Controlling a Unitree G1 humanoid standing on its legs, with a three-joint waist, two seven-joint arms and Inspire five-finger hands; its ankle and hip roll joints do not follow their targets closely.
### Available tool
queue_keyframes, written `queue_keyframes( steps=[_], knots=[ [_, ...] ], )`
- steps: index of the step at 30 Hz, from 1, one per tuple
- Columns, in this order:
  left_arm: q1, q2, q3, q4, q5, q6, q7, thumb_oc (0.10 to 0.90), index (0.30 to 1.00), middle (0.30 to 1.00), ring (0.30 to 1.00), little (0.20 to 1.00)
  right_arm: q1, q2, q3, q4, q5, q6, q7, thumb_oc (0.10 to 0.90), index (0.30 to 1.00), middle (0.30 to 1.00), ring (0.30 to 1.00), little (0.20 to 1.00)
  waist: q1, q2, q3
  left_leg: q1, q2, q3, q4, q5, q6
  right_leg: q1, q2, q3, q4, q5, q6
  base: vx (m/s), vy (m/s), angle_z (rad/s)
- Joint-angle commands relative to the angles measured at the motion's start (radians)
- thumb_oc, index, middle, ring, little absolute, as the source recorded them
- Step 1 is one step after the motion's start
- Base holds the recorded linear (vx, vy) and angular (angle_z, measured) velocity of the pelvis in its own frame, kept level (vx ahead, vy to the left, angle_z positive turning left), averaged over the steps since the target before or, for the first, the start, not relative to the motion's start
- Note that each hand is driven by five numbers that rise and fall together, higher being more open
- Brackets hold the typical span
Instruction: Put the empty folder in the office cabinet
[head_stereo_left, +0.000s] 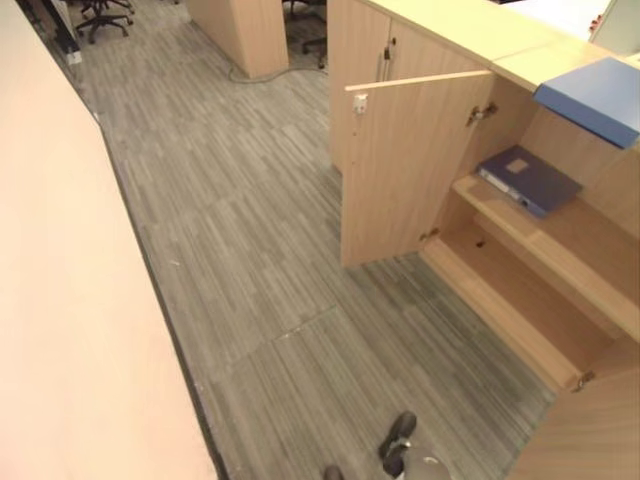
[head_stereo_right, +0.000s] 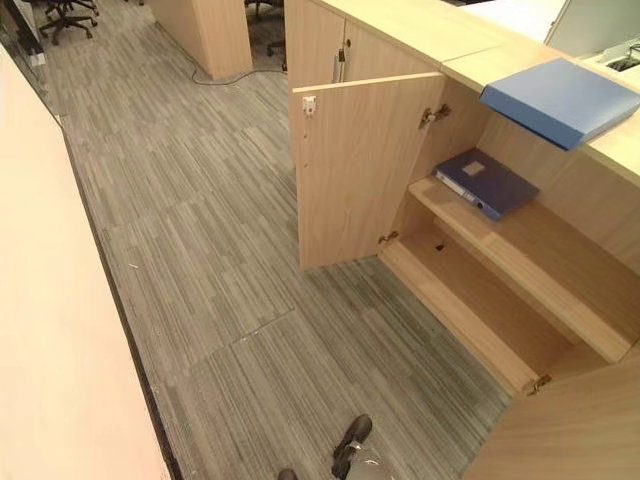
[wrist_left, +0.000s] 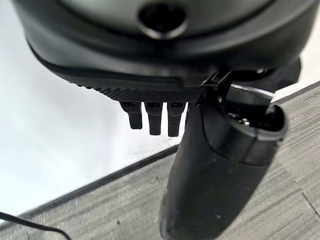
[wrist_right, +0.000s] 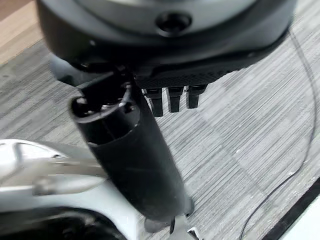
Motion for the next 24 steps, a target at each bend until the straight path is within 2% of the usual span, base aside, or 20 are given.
queue_keyframes(
  steps=[1, 4, 6, 8, 9, 10, 11, 12, 14, 15, 17, 18, 19, 20, 21, 23, 24],
  knots=[
    [-0.027, 0.005, -0.021, 0.007, -0.021, -0.016, 0.031, 0.8, 0.9, 0.9, 0.9, 0.9, -0.065, -0.028, -0.02, -0.003, 0.007, -0.03, -0.018, 0.8, 0.9, 0.9, 0.9, 0.9, 0.002, 0.014, 0.053, 0.081, 0.154, -0.041, -0.029, -0.028, -0.108, 0.007, 0.002, 0.037, 0.054, -0.021, 0.037, 0.18, -0.175, 0.28],
    [-0.062, 0.013, -0.053, -0.026, -0.02, -0.024, 0.033, 0.8, 0.9, 0.9, 0.9, 0.9, -0.064, -0.029, -0.027, -0.023, 0.031, -0.038, -0.025, 0.8, 0.9, 0.9, 0.9, 0.9, -0.023, 0.012, 0.048, 0.094, 0.2, -0.029, -0.021, -0.029, -0.14, 0.007, 0.004, 0.028, 0.107, -0.083, 0.011, 0.2, -0.219, 0.18],
    [-0.07, 0.013, -0.072, -0.048, -0.017, -0.028, 0.03, 0.8, 0.9, 0.9, 0.9, 0.9, -0.064, -0.032, -0.032, -0.032, 0.047, -0.046, -0.031, 0.8, 0.9, 0.9, 0.9, 0.9, -0.035, 0.013, 0.04, 0.081, 0.245, -0.014, 0.07, 0.015, -0.171, 0.031, 0.042, 0.03, 0.091, -0.126, -0.023, 0.18, -0.262, 0.17],
    [-0.071, 0.01, -0.072, -0.052, -0.024, -0.03, 0.026, 0.8, 0.9, 0.9, 0.9, 0.9, -0.07, -0.034, -0.018, -0.041, 0.054, -0.055, -0.028, 0.8, 0.9, 0.9, 0.9, 0.9, -0.03, 0.001, 0.035, 0.034, 0.27, -0.025, 0.233, 0.098, -0.174, 0.088, 0.104, 0.061, 0.03, -0.153, -0.058, 0.18, -0.3, -0.23],
    [-0.068, 0.012, -0.073, -0.057, -0.023, -0.029, 0.025, 0.8, 0.9, 0.9, 0.9, 0.9, -0.071, -0.038, -0.008, -0.047, 0.052, -0.057, -0.028, 0.8, 0.9, 0.9, 0.9, 0.9, -0.02, -0.01, 0.037, -0.021, 0.283, -0.047, 0.367, 0.135, -0.172, 0.125, 0.151, 0.088, -0.029, -0.164, -0.086, 0.24, -0.412, -1.13],
    [-0.065, 0.016, -0.08, -0.062, -0.01, -0.027, 0.028, 0.8, 0.9, 0.9, 0.9, 0.9, -0.07, -0.048, 0.005, -0.049, 0.042, -0.056, -0.03, 0.8, 0.9, 0.9, 0.9, 0.9, -0.004, -0.034, 0.047, -0.096, 0.272, -0.094, 0.558, 0.189, -0.161, 0.176, 0.201, 0.136, -0.088, -0.181, -0.121, 0.17, -0.311, -1.52],
    [-0.064, 0.016, -0.08, -0.062, -0.01, -0.027, 0.028, 0.8, 0.9, 0.9, 0.9, 0.9, -0.07, -0.047, 0.004, -0.05, 0.042, -0.056, -0.03, 0.8, 0.9, 0.9, 0.9, 0.9, -0.004, -0.033, 0.047, -0.101, 0.276, -0.096, 0.565, 0.187, -0.163, 0.176, 0.204, 0.135, -0.091, -0.181, -0.124, 0.21, -0.261, -1.58],
    [-0.063, 0.02, -0.101, -0.072, 0.019, -0.022, 0.024, 0.8, 0.9, 0.9, 0.9, 0.9, -0.063, -0.058, 0.011, -0.041, 0.025, -0.048, -0.029, 0.8, 0.9, 0.9, 0.9, 0.9, 0.008, -0.052, 0.059, -0.185, 0.269, -0.119, 0.633, 0.143, -0.134, 0.22, 0.219, 0.18, -0.128, -0.197, -0.135, 0.09, -0.082, -1.21],
    [-0.06, 0.023, -0.109, -0.087, 0.032, -0.021, 0.024, 0.8, 0.9, 0.9, 0.9, 0.9, -0.06, -0.061, 0.011, -0.034, 0.021, -0.045, -0.03, 0.8, 0.9, 0.9, 0.9, 0.9, 0.018, -0.059, 0.065, -0.227, 0.274, -0.125, 0.646, 0.114, -0.122, 0.237, 0.221, 0.2, -0.138, -0.201, -0.136, 0.11, -0.038, -1.06],
    [-0.056, 0.028, -0.115, -0.098, 0.046, -0.022, 0.027, 0.8, 0.9, 0.9, 0.9, 0.9, -0.058, -0.065, 0.011, -0.024, 0.014, -0.042, -0.031, 0.8, 0.9, 0.9, 0.9, 0.9, 0.027, -0.068, 0.071, -0.268, 0.275, -0.135, 0.616, 0.088, -0.112, 0.254, 0.216, 0.221, -0.146, -0.201, -0.13, 0.14, 0.02, -0.86],
    [-0.044, 0.034, -0.116, -0.124, 0.046, -0.021, 0.024, 0.8, 0.9, 0.9, 0.9, 0.9, -0.05, -0.071, 0.01, -0.011, 0.005, -0.038, -0.027, 0.8, 0.9, 0.9, 0.9, 0.9, 0.039, -0.077, 0.077, -0.304, 0.27, -0.152, 0.491, 0.091, -0.114, 0.28, 0.214, 0.251, -0.158, -0.197, -0.119, 0.18, 0.096, -0.53],
    [-0.03, 0.045, -0.115, -0.154, 0.046, -0.02, 0.013, 0.8, 0.9, 0.9, 0.9, 0.9, -0.039, -0.078, 0.014, -0.009, 0.001, -0.039, -0.023, 0.8, 0.9, 0.9, 0.9, 0.9, 0.056, -0.069, 0.079, -0.328, 0.241, -0.211, 0.287, 0.156, -0.134, 0.306, 0.229, 0.285, -0.171, -0.197, -0.112, 0.17, 0.117, -0.42],
    [-0.029, 0.045, -0.115, -0.155, 0.046, -0.02, 0.013, 0.8, 0.9, 0.9, 0.9, 0.9, -0.038, -0.078, 0.014, -0.009, 0.001, -0.039, -0.023, 0.8, 0.9, 0.9, 0.9, 0.9, 0.057, -0.071, 0.08, -0.319, 0.239, -0.208, 0.273, 0.164, -0.135, 0.309, 0.227, 0.286, -0.172, -0.196, -0.112, 0.27, 0.196, -0.63],
    [-0.024, 0.053, -0.121, -0.197, 0.038, -0.025, 0.001, 0.8, 0.9, 0.9, 0.9, 0.9, -0.034, -0.083, 0.018, -0.013, -0.002, -0.045, -0.024, 0.8, 0.9, 0.9, 0.9, 0.9, 0.077, -0.052, 0.082, -0.337, 0.202, -0.32, 0.11, 0.256, -0.156, 0.338, 0.248, 0.335, -0.184, -0.199, -0.107, 0.15, 0.095, -0.63],
    [-0.023, 0.053, -0.121, -0.197, 0.038, -0.024, 0.001, 0.8, 0.9, 0.9, 0.9, 0.9, -0.033, -0.083, 0.018, -0.013, -0.002, -0.045, -0.024, 0.8, 0.9, 0.9, 0.9, 0.9, 0.078, -0.052, 0.084, -0.33, 0.202, -0.318, 0.102, 0.26, -0.156, 0.34, 0.248, 0.336, -0.184, -0.2, -0.108, 0.21, 0.144, -0.68],
    [-0.029, 0.051, -0.134, -0.219, 0.025, -0.025, -0.01, 0.8, 0.9, 0.9, 0.9, 0.9, -0.031, -0.081, 0.021, -0.017, -0.006, -0.05, -0.027, 0.8, 0.9, 0.9, 0.9, 0.9, 0.083, -0.035, 0.081, -0.353, 0.171, -0.416, 0.034, 0.294, -0.153, 0.343, 0.259, 0.388, -0.178, -0.191, -0.107, 0.1, 0.169, -0.93],
    [-0.03, 0.048, -0.135, -0.231, 0.019, -0.027, -0.017, 0.8, 0.9, 0.9, 0.9, 0.9, -0.036, -0.083, 0.023, -0.018, -0.01, -0.05, -0.027, 0.8, 0.9, 0.9, 0.9, 0.9, 0.084, -0.023, 0.074, -0.338, 0.149, -0.47, 0.031, 0.292, -0.148, 0.335, 0.271, 0.428, -0.169, -0.189, -0.099, 0.09, 0.239, -1.09]
  ],
)
